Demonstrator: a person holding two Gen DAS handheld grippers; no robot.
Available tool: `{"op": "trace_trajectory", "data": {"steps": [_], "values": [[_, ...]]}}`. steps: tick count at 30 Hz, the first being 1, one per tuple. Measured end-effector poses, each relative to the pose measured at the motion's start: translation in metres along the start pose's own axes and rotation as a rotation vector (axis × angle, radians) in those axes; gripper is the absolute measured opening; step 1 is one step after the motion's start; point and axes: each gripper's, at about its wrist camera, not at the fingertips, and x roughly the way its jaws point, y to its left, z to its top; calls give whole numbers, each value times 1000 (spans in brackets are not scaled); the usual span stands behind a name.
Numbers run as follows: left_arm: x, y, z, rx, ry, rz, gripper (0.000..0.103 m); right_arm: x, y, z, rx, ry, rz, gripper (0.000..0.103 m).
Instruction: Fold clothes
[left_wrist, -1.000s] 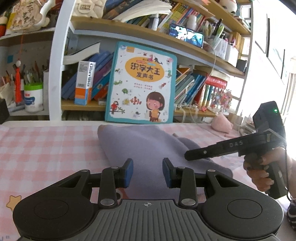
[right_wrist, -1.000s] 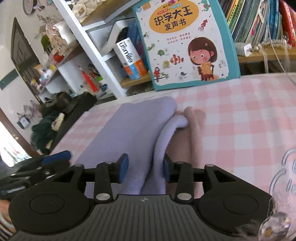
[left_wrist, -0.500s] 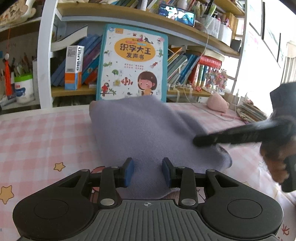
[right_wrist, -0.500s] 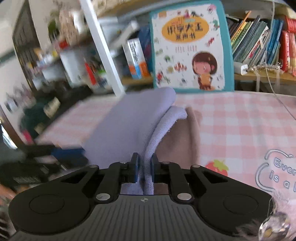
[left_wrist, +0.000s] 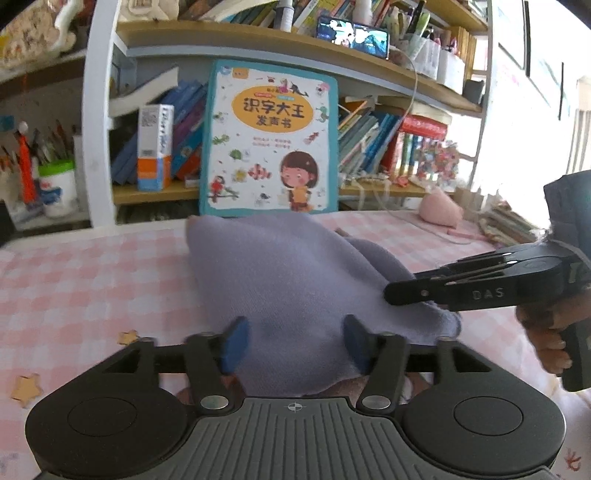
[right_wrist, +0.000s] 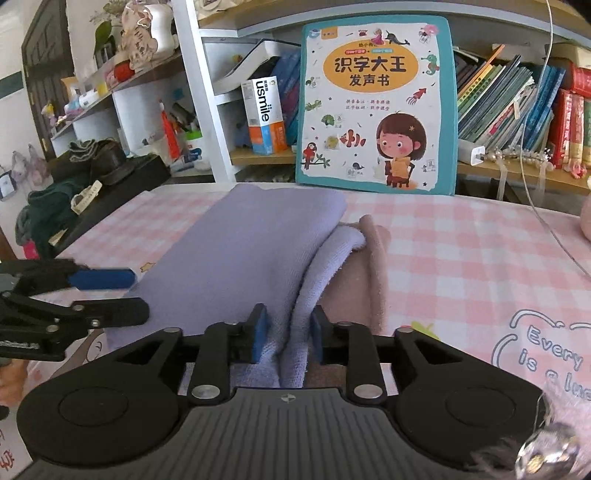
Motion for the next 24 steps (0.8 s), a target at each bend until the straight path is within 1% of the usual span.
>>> {"op": "trace_trajectory", "data": {"steps": [1, 2, 4, 6, 8, 11, 14, 16, 19, 21, 24], "values": [[-2, 0, 1, 9, -5, 14, 72, -1, 0, 0, 3, -3, -2, 47], [-5, 1, 2, 11, -9, 21, 75, -4, -2, -1, 15, -8, 0, 52], [-10, 6, 6, -6, -22, 36, 90, -9, -7, -2, 46, -18, 11, 67], [-11, 14, 9, -41, -23, 69, 94, -14, -14, -1, 91, -23, 17, 76], [-9, 23, 12, -76, -8, 87, 94, -18, -23, 0, 147, -22, 36, 76], [-1, 37, 15, -140, 31, 82, 95, -22, -40, 1, 249, -12, 76, 80], [11, 49, 14, -196, 65, 23, 94, -17, -59, -1, 373, 28, 116, 80], [21, 53, 13, -222, 86, -15, 94, -10, -67, -3, 425, 55, 118, 80], [36, 58, 12, -261, 115, -45, 94, 1, -74, -4, 470, 86, 116, 79], [43, 61, 12, -288, 121, -71, 94, 5, -75, -4, 482, 82, 131, 79], [53, 66, 11, -335, 130, -108, 93, 12, -73, -1, 482, 89, 152, 72]]}}
